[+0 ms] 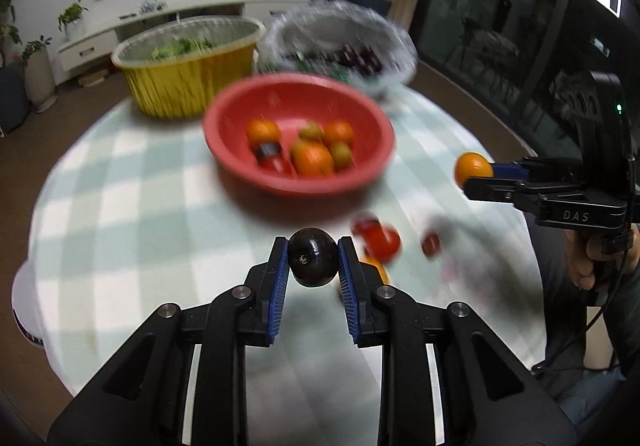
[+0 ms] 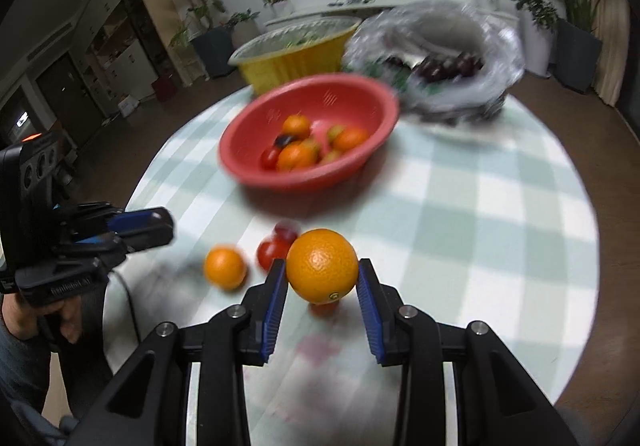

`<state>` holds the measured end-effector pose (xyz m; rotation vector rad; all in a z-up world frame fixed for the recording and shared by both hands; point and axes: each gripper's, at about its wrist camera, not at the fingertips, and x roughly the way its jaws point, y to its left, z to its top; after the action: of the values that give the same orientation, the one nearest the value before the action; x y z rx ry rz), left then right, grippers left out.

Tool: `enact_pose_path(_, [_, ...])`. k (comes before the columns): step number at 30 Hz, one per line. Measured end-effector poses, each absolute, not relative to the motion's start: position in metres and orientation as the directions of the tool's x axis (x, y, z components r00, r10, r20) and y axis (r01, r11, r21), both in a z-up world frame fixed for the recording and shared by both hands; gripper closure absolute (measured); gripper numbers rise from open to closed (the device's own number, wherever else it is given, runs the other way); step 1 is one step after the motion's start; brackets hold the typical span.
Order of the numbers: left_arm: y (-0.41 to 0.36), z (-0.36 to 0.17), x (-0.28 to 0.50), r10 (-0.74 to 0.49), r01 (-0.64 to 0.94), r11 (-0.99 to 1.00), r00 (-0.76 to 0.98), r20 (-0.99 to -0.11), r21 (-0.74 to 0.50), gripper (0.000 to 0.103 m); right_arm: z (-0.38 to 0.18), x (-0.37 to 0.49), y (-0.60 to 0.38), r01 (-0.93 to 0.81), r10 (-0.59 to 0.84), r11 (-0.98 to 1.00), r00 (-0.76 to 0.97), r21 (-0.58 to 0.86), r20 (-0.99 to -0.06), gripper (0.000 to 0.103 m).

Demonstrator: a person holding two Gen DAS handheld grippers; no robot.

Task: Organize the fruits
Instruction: 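Lower the plum and orange into the red bowl and open both tools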

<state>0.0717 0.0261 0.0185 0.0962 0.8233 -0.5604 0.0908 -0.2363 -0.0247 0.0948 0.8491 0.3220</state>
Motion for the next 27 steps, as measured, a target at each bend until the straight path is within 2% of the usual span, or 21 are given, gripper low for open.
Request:
enact_pose_path(11, [-0.008, 0.043, 0.165, -0.414, 0.518, 0.852, 0.581, -0.701, -0.074, 0.08, 0.015, 0.173, -0.226, -0.253, 0.302, 0.951, 0.647, 0.177, -0.7, 0.065])
enact_pose_path(22, [-0.041, -0.002, 0.215, -0.362, 0.53, 0.848, 0.542, -0.758, -0.026, 0.08, -0.028, 0.238, -0.18, -0.291, 0.217, 0.955, 0.567, 0.053, -0.795, 0.065])
enact_pose_path(27, [-0.043, -0.011, 0.224, -0.36, 0.526, 0.85, 0.539, -0.762, -0.03, 0.08, -0.039, 0.244, -0.178, -0.294, 0.197, 0.955, 0.56, 0.029, -0.805, 0.065])
